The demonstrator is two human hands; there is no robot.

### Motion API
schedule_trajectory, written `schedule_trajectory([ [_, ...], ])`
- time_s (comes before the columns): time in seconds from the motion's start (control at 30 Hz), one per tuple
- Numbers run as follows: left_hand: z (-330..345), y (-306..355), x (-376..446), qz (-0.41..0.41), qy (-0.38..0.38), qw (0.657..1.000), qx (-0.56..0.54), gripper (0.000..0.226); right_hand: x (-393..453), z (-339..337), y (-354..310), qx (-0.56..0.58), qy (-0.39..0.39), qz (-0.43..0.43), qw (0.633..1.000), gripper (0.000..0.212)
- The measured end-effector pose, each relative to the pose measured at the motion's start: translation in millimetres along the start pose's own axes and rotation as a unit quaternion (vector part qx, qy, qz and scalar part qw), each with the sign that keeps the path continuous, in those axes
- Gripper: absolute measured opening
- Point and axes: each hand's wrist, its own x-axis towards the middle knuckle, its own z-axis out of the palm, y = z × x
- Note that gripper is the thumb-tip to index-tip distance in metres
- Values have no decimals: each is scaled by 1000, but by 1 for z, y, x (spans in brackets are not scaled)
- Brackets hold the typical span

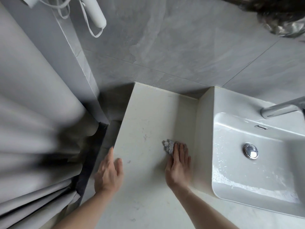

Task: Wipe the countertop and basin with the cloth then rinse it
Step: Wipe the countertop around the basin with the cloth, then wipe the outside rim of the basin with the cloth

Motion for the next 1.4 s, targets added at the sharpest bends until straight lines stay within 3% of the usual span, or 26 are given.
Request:
schedule_trajectory([
  [0.13,-2,-1,2,23,-17,999,-20,60,-17,-16,-10,29,-95,26,995,77],
  [0.27,-6,13,6,38,29,999,22,64,-8,-75,-30,106,-186,-6,977,50],
  [0.37,-5,50,-6,166,-9,984,63,76,-7,-119,-23,139,-185,-2,973,39],
  [0.47,9,98,-27,279,-66,956,65,58,-17,-149,4,148,-156,-16,976,51],
  [0.6,38,151,-44,369,-124,917,82,61,-33,-180,39,203,-76,8,976,37],
  [0.73,63,177,-45,324,-143,922,155,78,-46,-194,78,163,-37,-10,986,36],
  [0.87,72,181,-47,310,-107,924,195,70,-55,-196,129,90,-89,13,992,29],
  [1.03,72,189,-34,252,-26,966,54,42,-64,-200,183,26,-126,23,991,26],
  [1.17,56,255,-9,97,-53,990,-89,28,-66,-205,202,-9,-152,17,988,60],
  [1.23,47,297,8,59,-79,975,-201,20,-67,-203,203,-20,-161,9,987,64],
  [1.33,34,357,27,44,-115,942,-311,16,-67,-201,202,-27,-163,7,986,37],
  [1.4,38,389,39,41,-140,913,-381,15,-66,-202,202,-23,-167,5,986,32],
])
